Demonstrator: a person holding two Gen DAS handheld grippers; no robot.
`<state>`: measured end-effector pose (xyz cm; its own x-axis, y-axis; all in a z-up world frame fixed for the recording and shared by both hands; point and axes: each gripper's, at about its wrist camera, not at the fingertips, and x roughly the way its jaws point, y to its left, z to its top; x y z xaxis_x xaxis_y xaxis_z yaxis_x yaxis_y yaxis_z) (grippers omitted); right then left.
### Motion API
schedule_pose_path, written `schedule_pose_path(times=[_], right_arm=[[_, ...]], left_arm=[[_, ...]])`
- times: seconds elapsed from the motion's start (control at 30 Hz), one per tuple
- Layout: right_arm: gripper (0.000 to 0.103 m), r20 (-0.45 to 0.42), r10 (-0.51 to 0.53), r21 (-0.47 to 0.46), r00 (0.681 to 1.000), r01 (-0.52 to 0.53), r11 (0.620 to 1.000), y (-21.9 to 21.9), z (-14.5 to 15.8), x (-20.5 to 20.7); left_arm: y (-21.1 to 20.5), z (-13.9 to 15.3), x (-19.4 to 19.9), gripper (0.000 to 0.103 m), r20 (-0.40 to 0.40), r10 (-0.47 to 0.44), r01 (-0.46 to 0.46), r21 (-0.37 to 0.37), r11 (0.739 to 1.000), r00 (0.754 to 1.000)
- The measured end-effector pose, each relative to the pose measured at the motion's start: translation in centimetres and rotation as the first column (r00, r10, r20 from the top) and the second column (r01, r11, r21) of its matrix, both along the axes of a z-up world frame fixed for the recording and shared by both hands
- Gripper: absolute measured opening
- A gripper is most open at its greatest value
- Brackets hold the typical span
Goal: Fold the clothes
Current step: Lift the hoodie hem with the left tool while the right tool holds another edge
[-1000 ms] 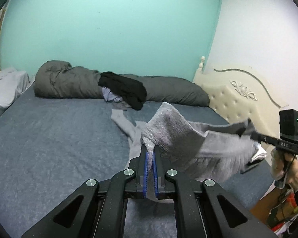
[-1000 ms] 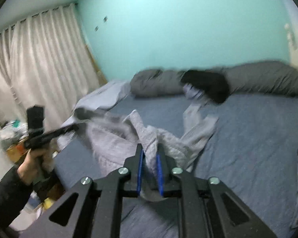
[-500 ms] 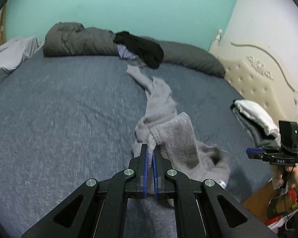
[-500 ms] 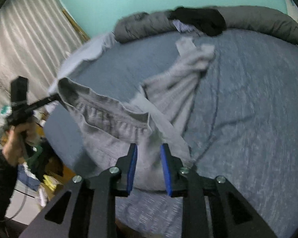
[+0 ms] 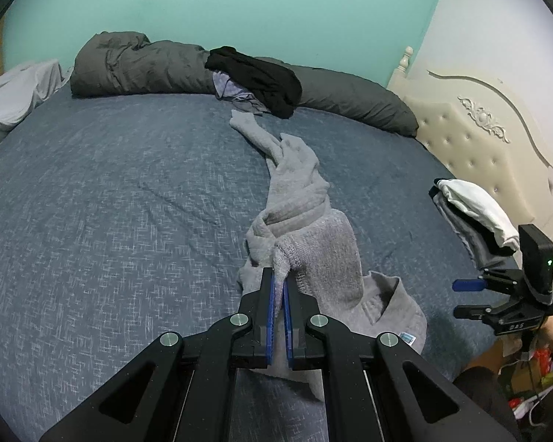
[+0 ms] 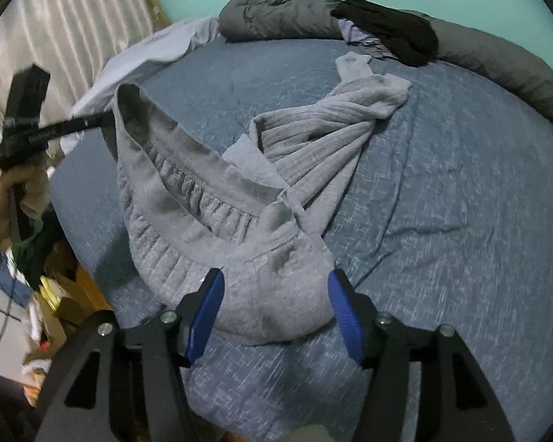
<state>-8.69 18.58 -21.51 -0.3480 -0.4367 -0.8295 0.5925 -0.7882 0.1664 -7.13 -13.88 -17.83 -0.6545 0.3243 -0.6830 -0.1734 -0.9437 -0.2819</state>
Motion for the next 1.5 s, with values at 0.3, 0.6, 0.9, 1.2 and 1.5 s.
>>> schedule_pose_path(times=[0.3,0.6,0.9,1.2,1.5], right_arm=[[0.057,0.039,0.146,0.092,0.988,-0.149,0.985,-4.1,-4.1,-2.2],[0.010,0.017,0.119,0.007,0.993,-0.119,0.993,-2.5,-4.1,-4.7],[0.009,-0.021,-0.099,-0.269,0.995,0.090,0.959,4.3,-0.3,-8.0],[0.009,0.050,-0.111,-0.225,0.992,0.120,0.967,1.5,-1.8,-8.0],[0.009,0.096,0.087,-0.389,0.992,-0.043,0.920,-7.8,-1.0,-4.2]], left_arm=[[-0.9,-1.3,-1.3,0.004,0.027,0.008,-0.009,0.012,1.000,1.000],[-2.6,-2.5,-3.3,0.004,0.060,0.024,-0.024,0.000,1.000,0.998],[-3.9,-5.7,-5.4,0.004,0.117,0.044,-0.053,0.075,0.996,0.992],[-4.7,-7.9,-9.1,0.004,0.172,0.103,-0.108,0.020,0.994,0.980],[-11.9,-3.3,-8.4,0.004,0.075,0.241,-0.241,-0.006,0.970,0.968]])
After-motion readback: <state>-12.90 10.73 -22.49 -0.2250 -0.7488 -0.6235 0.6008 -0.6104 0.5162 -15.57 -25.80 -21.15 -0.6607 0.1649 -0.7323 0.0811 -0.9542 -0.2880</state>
